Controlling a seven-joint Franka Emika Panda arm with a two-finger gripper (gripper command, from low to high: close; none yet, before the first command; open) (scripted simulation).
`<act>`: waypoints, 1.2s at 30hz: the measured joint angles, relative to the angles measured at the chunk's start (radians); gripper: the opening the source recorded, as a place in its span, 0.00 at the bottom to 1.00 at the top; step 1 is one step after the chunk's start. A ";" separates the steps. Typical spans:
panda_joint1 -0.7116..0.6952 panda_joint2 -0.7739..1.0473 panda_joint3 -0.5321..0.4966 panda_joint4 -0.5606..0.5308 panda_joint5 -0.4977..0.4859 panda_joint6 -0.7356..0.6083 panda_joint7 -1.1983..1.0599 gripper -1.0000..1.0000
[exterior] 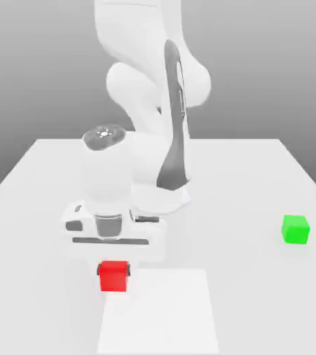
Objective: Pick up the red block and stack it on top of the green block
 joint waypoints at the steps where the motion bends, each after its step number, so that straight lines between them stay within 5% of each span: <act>1: 0.007 -0.030 -0.012 -0.004 -0.020 -0.026 0.014 0.00; 8: 0.062 -0.238 0.013 -0.028 -0.098 -0.208 0.105 0.00; 26: 0.690 -0.329 0.599 0.043 0.080 -0.353 0.469 0.00; 29: 0.700 -0.268 0.636 0.049 0.019 -0.303 0.538 0.00; 34: 0.700 -0.103 0.583 0.056 -0.233 -0.167 0.720 0.00; 35: 0.711 -0.073 0.563 0.058 -0.286 -0.145 0.758 1.00; 36: 0.711 -0.073 0.563 0.058 -0.286 -0.145 0.758 1.00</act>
